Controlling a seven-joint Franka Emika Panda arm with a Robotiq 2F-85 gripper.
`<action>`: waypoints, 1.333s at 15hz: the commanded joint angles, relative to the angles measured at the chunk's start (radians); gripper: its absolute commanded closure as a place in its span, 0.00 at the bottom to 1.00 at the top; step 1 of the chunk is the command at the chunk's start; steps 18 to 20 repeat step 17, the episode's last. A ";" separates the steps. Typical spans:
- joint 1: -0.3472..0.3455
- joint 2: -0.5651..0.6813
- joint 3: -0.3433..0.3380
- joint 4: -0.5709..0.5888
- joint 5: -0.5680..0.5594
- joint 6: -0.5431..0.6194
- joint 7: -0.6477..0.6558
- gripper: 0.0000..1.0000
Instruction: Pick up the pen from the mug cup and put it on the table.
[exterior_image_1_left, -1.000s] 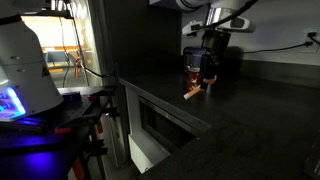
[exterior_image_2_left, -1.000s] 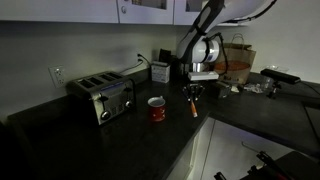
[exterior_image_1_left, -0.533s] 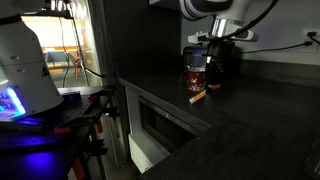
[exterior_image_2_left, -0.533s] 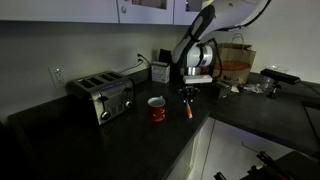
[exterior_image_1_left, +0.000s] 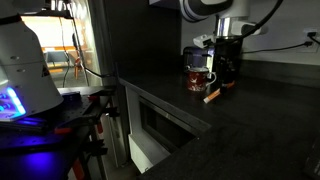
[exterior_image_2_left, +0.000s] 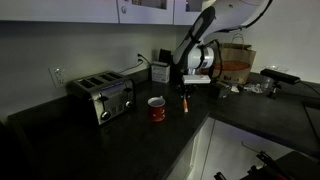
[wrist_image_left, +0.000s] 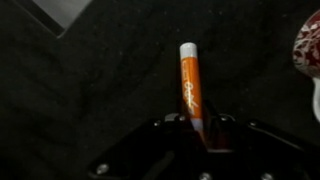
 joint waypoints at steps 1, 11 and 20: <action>0.015 0.020 -0.017 -0.026 -0.013 0.028 0.033 0.48; 0.024 -0.085 -0.009 -0.136 -0.012 0.184 0.011 0.00; 0.041 -0.345 0.043 -0.264 -0.014 0.002 -0.046 0.00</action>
